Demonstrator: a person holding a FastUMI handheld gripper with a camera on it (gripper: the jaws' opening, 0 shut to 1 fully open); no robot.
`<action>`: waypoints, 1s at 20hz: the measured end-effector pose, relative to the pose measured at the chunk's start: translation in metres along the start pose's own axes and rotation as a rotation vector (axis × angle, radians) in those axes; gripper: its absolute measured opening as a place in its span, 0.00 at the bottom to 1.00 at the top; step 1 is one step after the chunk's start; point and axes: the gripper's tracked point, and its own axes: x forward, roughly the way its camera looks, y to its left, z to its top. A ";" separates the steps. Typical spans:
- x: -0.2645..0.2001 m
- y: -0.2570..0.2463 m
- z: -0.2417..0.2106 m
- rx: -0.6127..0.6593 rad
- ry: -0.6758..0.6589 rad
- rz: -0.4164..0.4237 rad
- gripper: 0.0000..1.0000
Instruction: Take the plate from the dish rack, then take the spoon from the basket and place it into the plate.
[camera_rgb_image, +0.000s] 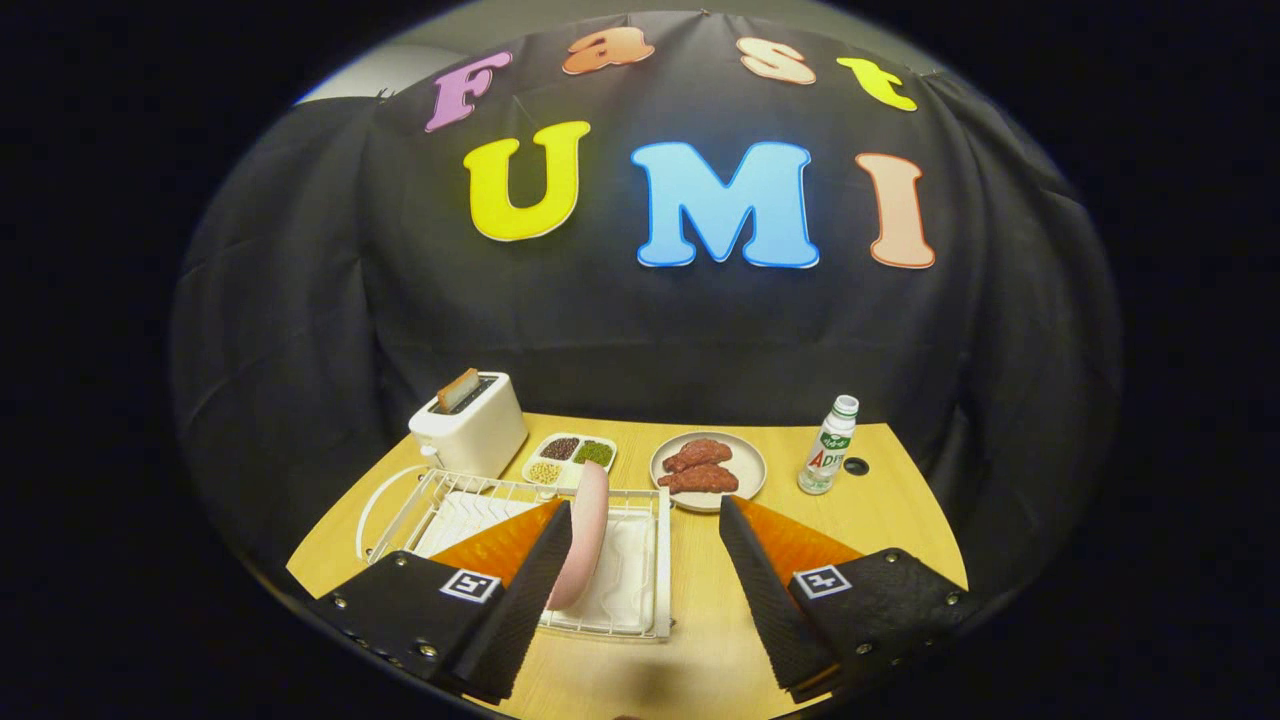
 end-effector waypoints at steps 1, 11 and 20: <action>0.008 0.004 -0.003 -0.002 0.021 -0.011 0.91; 0.074 0.037 -0.028 -0.005 0.308 -0.109 0.74; 0.096 0.009 -0.057 -0.145 0.460 -0.387 0.13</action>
